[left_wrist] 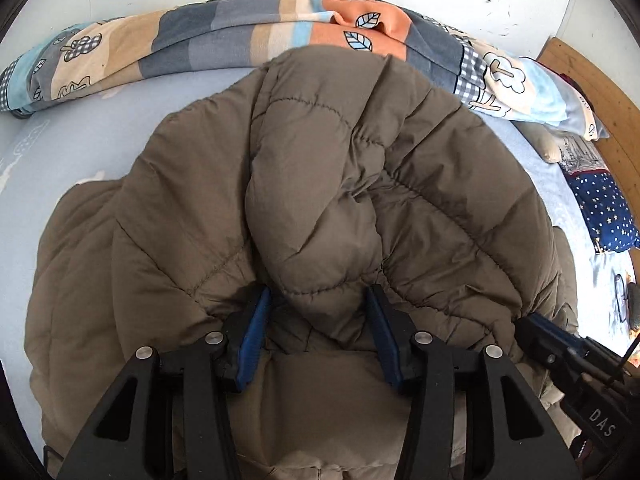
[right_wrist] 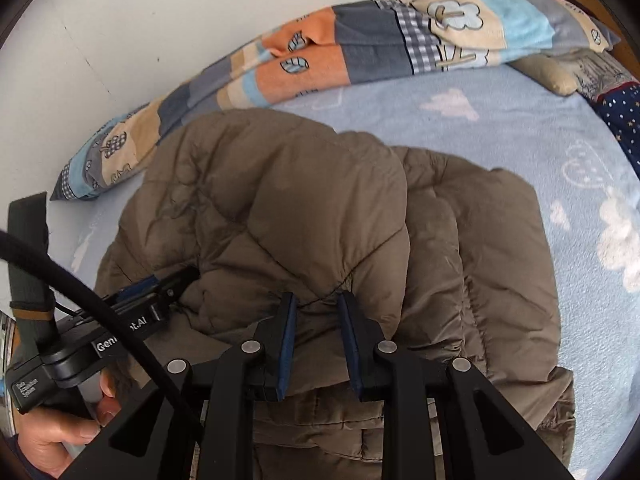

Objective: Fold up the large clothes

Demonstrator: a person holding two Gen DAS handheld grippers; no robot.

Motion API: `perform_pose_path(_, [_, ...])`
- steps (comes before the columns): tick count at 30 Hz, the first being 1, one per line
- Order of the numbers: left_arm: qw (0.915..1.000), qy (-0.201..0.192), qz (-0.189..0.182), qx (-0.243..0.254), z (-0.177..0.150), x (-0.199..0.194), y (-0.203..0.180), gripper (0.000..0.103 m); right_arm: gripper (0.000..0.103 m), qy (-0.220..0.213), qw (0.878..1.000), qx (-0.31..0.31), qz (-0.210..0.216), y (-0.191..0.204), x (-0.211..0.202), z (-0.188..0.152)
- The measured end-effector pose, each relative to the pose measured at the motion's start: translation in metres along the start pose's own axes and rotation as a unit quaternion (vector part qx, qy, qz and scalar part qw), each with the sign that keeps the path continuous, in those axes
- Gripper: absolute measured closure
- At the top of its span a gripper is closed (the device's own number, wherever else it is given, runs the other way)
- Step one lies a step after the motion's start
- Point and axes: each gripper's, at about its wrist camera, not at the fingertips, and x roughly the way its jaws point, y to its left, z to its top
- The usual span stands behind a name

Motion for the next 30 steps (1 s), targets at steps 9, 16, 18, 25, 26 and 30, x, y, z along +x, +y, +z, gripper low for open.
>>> perform_pose_path(9, [0.9985, -0.044, 0.019, 0.027, -0.012, -0.019, -0.009, 0.054, 0.080, 0.026, 1.000, 0.004, 0.007, -0.009, 0.014, -0.006])
perform_pose_path(16, [0.9953, -0.079, 0.031, 0.047, -0.039, -0.054, -0.008, 0.054, 0.080, -0.024, 0.999, -0.029, 0.015, 0.016, -0.027, -0.005])
perform_pose_path(18, [0.9957, -0.069, 0.038, 0.050, -0.043, -0.051, -0.008, 0.054, 0.080, -0.019, 0.999, -0.037, 0.020, 0.022, -0.027, -0.009])
perform_pose_path(25, [0.9924, -0.062, 0.072, 0.078, -0.053, -0.036, -0.017, 0.054, 0.079, 0.035, 0.999, -0.037, 0.016, 0.017, 0.009, -0.024])
perform_pose_path(26, [0.9920, -0.065, 0.074, 0.079, -0.054, -0.036, -0.017, 0.054, 0.079, 0.036, 0.999, -0.035, 0.017, 0.017, 0.011, -0.023])
perform_pose_path(30, [0.9898, -0.075, 0.084, 0.087, -0.057, -0.033, -0.020, 0.054, 0.079, 0.038, 0.998, -0.041, 0.011, 0.019, 0.010, -0.023])
